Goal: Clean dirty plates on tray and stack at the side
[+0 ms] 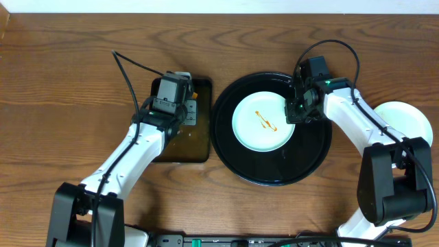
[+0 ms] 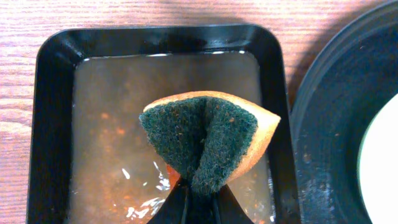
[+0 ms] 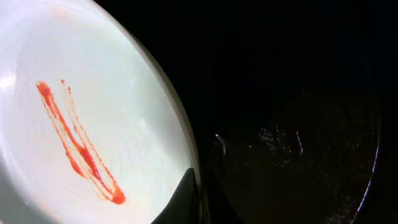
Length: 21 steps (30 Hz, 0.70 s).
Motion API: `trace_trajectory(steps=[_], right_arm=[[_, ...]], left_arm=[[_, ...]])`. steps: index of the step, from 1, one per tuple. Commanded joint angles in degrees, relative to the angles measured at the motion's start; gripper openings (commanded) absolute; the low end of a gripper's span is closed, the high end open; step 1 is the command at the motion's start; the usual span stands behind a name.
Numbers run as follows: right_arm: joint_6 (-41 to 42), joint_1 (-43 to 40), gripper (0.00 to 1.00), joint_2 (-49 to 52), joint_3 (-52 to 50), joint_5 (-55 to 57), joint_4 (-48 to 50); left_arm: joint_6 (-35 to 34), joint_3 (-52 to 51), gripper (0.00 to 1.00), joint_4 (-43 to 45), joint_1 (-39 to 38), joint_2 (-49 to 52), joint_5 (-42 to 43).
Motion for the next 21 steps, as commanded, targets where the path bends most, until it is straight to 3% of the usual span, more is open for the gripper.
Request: trace_trajectory(steps=[1, 21], right_arm=[[0.13, 0.35, 0.01, 0.00, -0.33, 0.37, -0.24], [-0.26, 0.35, 0.01, 0.00, -0.33, 0.37, -0.04]], left_arm=[[-3.32, 0.15, 0.07, 0.37, 0.22, -0.13, 1.01], [0.70, 0.15, 0.07, 9.35, 0.33, -10.43, 0.94]])
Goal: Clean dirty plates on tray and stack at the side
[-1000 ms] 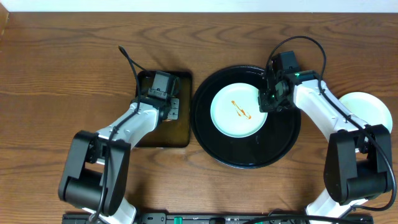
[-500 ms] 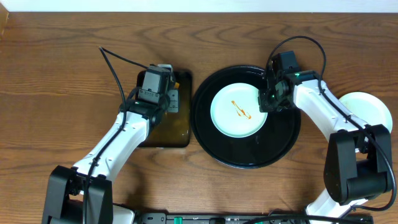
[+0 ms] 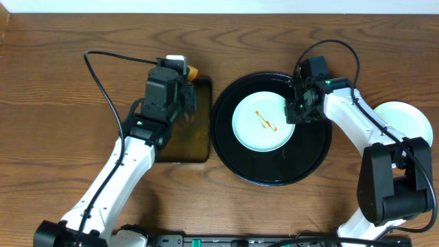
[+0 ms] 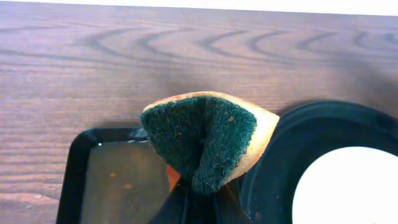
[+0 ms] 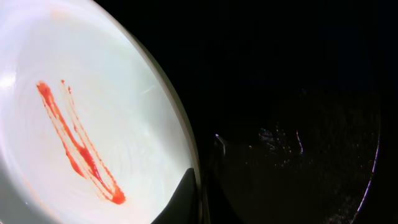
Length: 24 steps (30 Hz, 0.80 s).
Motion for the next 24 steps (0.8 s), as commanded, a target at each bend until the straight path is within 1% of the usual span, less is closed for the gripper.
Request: trace_trajectory(steps=[1, 9, 10, 16, 17, 18, 20, 24], right_arm=[[-0.26, 0.37, 0.01, 0.00, -0.33, 0.37, 0.00], [-0.26, 0.37, 0.01, 0.00, -0.33, 0.35, -0.04], [-0.26, 0.42, 0.01, 0.00, -0.33, 0.33, -0.04], [-0.26, 0.42, 0.01, 0.00, -0.33, 0.31, -0.20], [-0.24, 0.42, 0.01, 0.00, -0.33, 0.31, -0.22], [-0.26, 0.42, 0.01, 0.00, -0.33, 0.31, -0.22], [-0.26, 0.42, 0.01, 0.00, -0.33, 0.31, -0.24], [-0.26, 0.42, 0.01, 0.00, -0.33, 0.28, -0.44]], left_arm=[[1.27, 0.39, 0.07, 0.44, 0.31, -0.81, -0.11], [0.48, 0.33, 0.08, -1.20, 0.31, 0.09, -0.09], [-0.61, 0.33, 0.07, -1.68, 0.31, 0.68, -0.09], [-12.24, 0.33, 0.07, -4.28, 0.28, 8.17, 0.13], [-14.45, 0.33, 0.07, -4.79, 0.28, 9.79, 1.49], [-14.75, 0.33, 0.07, -4.92, 0.28, 11.61, 4.87], [-14.80, 0.33, 0.07, -5.01, 0.28, 14.03, 8.50], [-16.90, 1.18, 0.07, -5.01, 0.28, 13.16, 9.62]])
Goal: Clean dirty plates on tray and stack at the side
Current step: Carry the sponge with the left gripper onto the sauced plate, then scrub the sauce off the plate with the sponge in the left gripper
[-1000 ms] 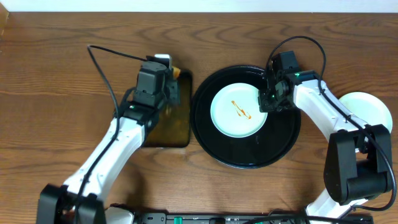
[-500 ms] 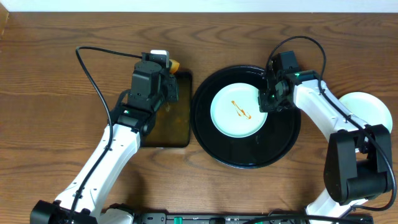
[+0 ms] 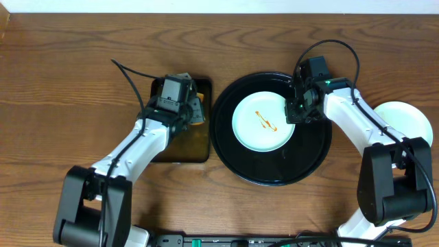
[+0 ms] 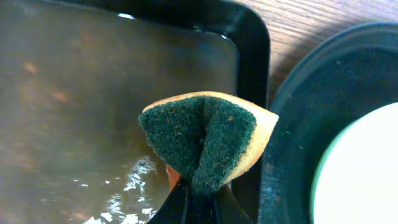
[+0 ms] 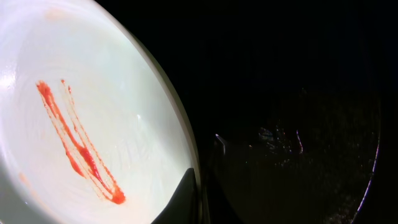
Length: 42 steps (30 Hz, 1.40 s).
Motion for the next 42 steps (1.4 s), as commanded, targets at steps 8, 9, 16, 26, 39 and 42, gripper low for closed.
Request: trace_trajectory(steps=[8, 9, 16, 26, 39, 42], right_arm=[[-0.17, 2.71, 0.01, 0.00, -0.48, -1.64, -1.36], [-0.13, 3.28, 0.01, 0.00, -0.57, -1.60, -1.36], [1.68, 5.88, 0.01, 0.00, -0.96, -1.42, -1.38], [2.36, 5.97, 0.01, 0.00, -0.96, -1.42, -1.62], [2.34, 6.03, 0.01, 0.00, -0.96, -1.40, -2.84], [2.34, 6.03, 0.01, 0.00, -0.96, -1.40, -2.93]], left_arm=[[-3.43, 4.20, 0.08, 2.47, -3.96, -1.70, 14.51], [-3.43, 4.20, 0.07, 3.23, -5.55, -1.51, 14.53], [-3.52, 4.20, 0.08, 12.02, -17.90, 2.86, 14.47], [-17.59, 4.20, 0.07, 20.50, -24.59, 12.48, 14.45], [-12.02, 4.09, 0.08, 13.68, -23.08, 14.34, -3.82], [-7.80, 4.09, 0.07, 13.79, -20.33, 14.34, -7.56]])
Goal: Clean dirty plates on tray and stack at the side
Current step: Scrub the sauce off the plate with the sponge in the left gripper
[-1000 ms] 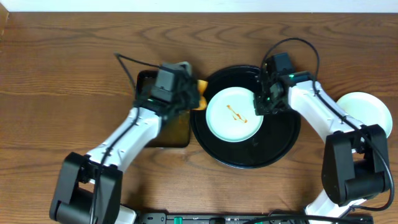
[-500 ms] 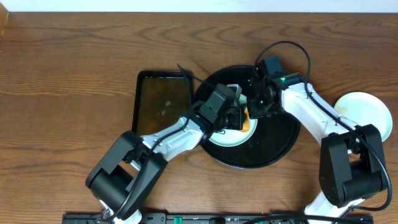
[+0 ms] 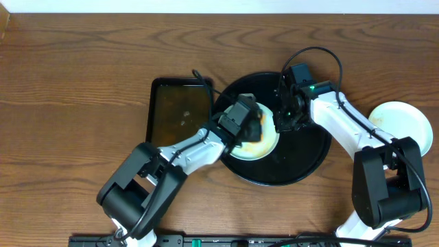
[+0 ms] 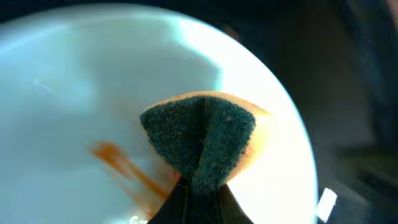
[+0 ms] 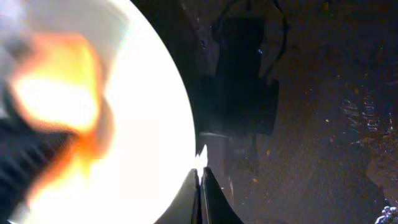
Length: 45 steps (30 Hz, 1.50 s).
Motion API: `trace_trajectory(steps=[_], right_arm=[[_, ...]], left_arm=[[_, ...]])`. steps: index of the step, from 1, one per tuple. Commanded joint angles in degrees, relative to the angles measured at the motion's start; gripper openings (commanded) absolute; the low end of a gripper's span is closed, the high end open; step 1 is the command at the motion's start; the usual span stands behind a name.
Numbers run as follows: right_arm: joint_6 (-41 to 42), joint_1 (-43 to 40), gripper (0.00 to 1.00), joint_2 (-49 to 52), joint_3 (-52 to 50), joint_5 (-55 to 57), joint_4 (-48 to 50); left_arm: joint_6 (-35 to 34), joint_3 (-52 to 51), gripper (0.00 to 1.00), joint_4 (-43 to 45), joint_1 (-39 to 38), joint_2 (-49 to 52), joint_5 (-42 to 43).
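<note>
A white plate with a red sauce streak lies in the round black tray. My left gripper is shut on a folded sponge, green scouring face outward and orange behind, pressed on the plate beside the streak. In the overhead view the left gripper covers the plate's middle. My right gripper is shut on the plate's right rim; overhead it shows as the right gripper. The sponge is an orange blur in the right wrist view.
A black rectangular basin of murky water stands left of the round tray. A clean white plate sits on the wood at the far right. The two arms meet over the tray, cables looping above them.
My left gripper has moved with the sponge from over the water basin to the dirty plate on the round tray. The right gripper has shifted a little left, still on the plate's rim.
The sponge was first held over the basin's water, then higher over the basin's far edge, then low over its right side. Now it rests on the plate by the sauce streak. My right gripper stayed shut on the plate's rim at every moment.
</note>
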Motion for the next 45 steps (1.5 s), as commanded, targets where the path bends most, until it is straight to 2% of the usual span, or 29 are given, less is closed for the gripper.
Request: trace_trajectory(steps=[1, 7, 12, 14, 16, 18, 19, 23, 27, 30, 33, 37, 40, 42, 45], right_arm=[[0.59, 0.48, 0.01, -0.02, -0.07, -0.28, -0.42], [0.57, 0.48, 0.01, -0.02, -0.07, -0.28, -0.63], [0.59, 0.48, 0.01, -0.02, -0.07, -0.28, -0.59], [0.59, 0.48, 0.02, -0.02, -0.07, -0.28, -0.42], [0.61, 0.48, 0.07, -0.02, -0.07, -0.33, 0.04], [0.61, 0.48, 0.15, -0.02, -0.07, -1.05, 0.85], [0.61, 0.48, 0.15, -0.02, -0.07, -1.90, 1.22], [0.63, 0.48, 0.15, -0.02, -0.07, -4.94, 2.29], [1.88, 0.48, 0.15, -0.02, -0.50, -4.35, 4.13], [3.58, 0.48, 0.15, -0.02, -2.16, -4.37, 6.16], [7.10, 0.48, 0.16, -0.02, -6.40, -4.39, 11.19], [7.32, 0.48, 0.15, -0.02, -9.22, -4.94, 13.99], [7.32, 0.48, 0.15, -0.02, -10.47, -4.79, 14.05], [7.32, 0.48, 0.13, -0.02, -11.02, -4.79, 14.05], [7.72, 0.48, 0.04, -0.02, -11.30, -4.79, 14.25]], left_arm=[[6.82, 0.81, 0.08, -0.17, 5.22, 1.11, -9.53], [6.91, 0.83, 0.08, -1.22, 9.94, 1.11, -6.82], [6.95, 0.83, 0.08, -6.62, 10.34, 1.11, -4.59], [9.33, 0.83, 0.07, -5.20, 10.36, 0.72, 2.56], [11.50, 0.83, 0.07, -1.90, 10.29, -0.17, 9.75], [13.35, 0.83, 0.07, 1.07, 10.32, -1.05, 13.86], [14.67, 0.83, 0.08, 1.88, 10.32, -1.42, 14.56], [19.39, 0.81, 0.08, 1.07, 10.29, -1.40, 13.27], [19.52, 0.81, 0.07, 0.15, 10.29, -0.31, 8.57], [19.52, 0.81, 0.07, 0.35, 10.25, 0.61, 8.24], [25.11, 0.81, 0.07, 0.90, 8.15, 0.66, 8.24], [33.55, 0.81, 0.07, 0.74, 5.81, 0.66, 8.20], [36.00, 0.81, 0.07, 0.57, 5.07, 0.70, 8.02], [37.92, 0.81, 0.07, 0.61, 4.92, 0.70, 8.00], [43.32, 0.81, 0.08, 0.59, 4.92, 0.70, 8.02]])
